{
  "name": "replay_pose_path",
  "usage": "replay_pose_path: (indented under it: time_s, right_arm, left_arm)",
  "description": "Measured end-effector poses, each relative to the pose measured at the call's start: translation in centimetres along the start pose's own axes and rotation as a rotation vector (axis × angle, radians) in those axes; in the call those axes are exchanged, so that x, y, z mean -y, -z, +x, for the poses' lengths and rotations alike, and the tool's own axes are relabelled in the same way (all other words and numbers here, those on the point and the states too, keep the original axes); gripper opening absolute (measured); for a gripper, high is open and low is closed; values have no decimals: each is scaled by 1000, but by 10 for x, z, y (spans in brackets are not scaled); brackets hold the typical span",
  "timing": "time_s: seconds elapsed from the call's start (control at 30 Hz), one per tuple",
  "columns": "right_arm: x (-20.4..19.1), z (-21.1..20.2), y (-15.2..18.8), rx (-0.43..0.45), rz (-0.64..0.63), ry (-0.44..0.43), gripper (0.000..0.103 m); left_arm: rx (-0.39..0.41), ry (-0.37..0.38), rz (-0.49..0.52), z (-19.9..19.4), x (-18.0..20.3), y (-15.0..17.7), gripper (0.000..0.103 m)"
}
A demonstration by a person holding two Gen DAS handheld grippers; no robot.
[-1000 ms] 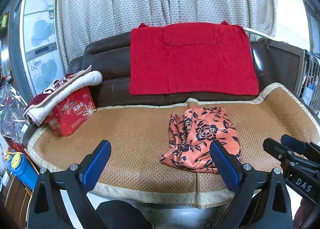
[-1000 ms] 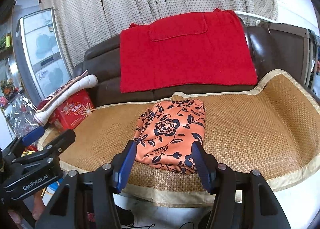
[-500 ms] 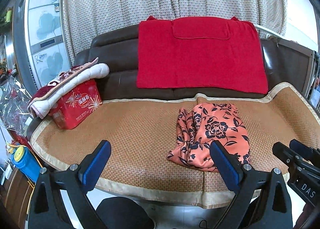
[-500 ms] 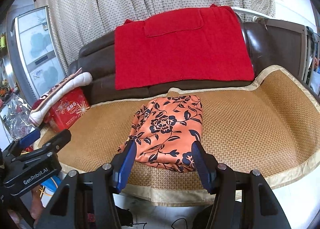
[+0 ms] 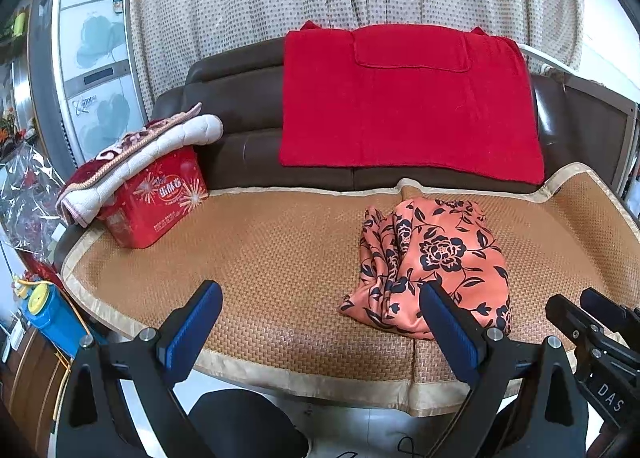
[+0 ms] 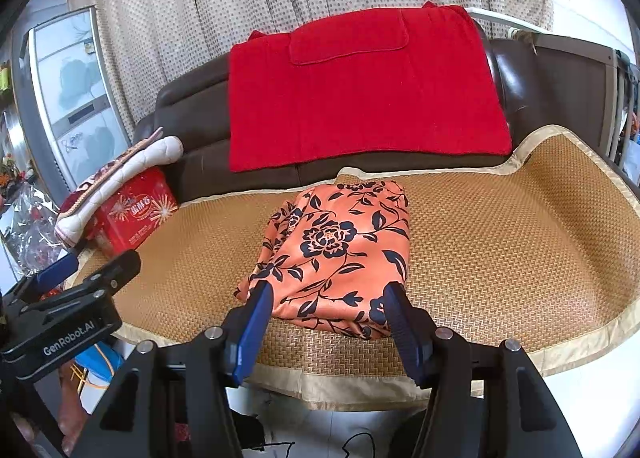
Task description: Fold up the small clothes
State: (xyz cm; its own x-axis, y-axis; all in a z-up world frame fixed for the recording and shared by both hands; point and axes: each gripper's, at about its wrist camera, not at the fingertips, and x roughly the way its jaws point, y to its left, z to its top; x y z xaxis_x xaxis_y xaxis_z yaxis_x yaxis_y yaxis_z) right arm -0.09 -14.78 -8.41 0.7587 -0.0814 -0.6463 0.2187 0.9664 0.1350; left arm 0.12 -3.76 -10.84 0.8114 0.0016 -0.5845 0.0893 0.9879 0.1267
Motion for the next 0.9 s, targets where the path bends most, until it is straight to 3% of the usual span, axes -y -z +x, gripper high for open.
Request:
replay_pose_path:
  time_s: [0.9]
  right_arm:
    - [-4, 3, 1, 3, -7, 10, 61]
  left_arm:
    - [0, -18, -7, 5, -12, -1, 99]
